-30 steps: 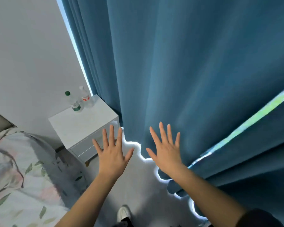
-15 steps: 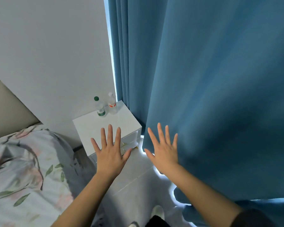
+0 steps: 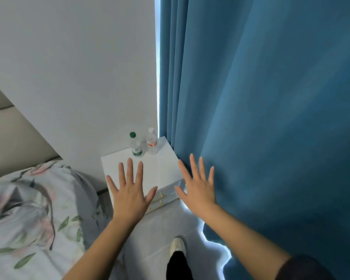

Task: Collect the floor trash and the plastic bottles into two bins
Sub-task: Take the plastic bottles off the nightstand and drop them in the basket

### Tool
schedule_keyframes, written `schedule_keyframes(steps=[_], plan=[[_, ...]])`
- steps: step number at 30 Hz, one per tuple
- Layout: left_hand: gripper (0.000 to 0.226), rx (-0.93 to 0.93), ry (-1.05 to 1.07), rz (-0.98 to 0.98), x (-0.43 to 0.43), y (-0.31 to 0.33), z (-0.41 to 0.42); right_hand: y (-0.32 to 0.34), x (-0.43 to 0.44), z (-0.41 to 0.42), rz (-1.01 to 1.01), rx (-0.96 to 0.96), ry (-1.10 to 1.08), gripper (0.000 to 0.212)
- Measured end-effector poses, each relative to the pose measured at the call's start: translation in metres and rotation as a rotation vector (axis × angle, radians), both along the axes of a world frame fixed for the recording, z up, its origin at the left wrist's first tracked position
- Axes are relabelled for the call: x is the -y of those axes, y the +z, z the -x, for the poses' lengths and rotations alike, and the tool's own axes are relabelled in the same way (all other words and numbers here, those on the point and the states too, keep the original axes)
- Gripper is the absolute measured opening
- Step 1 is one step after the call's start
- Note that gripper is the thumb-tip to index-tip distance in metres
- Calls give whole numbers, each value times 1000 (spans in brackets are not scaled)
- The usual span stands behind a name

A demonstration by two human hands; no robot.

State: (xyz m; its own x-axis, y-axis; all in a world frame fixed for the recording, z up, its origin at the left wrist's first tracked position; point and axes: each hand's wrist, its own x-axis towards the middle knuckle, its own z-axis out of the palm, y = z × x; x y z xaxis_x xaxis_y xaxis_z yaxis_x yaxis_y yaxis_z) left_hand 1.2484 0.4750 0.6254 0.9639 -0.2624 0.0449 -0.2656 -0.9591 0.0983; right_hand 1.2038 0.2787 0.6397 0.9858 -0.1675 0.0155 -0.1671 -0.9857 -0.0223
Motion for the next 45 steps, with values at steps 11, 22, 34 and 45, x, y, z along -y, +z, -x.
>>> schedule_keyframes(steps=[11, 22, 34, 45], plan=[[85, -34, 107, -17, 42, -4, -115, 5, 46, -145, 3, -100, 168, 77], [82, -153, 161, -65, 29, -27, -187, -13, 31, -237, 3, -244, 285, 83], [85, -387, -47, -129, -7, -81, -336, -79, 2, -366, -58, -462, 188, 79], [77, -497, -256, -136, 3, -143, -398, -150, -9, -421, -151, -588, 93, 72]])
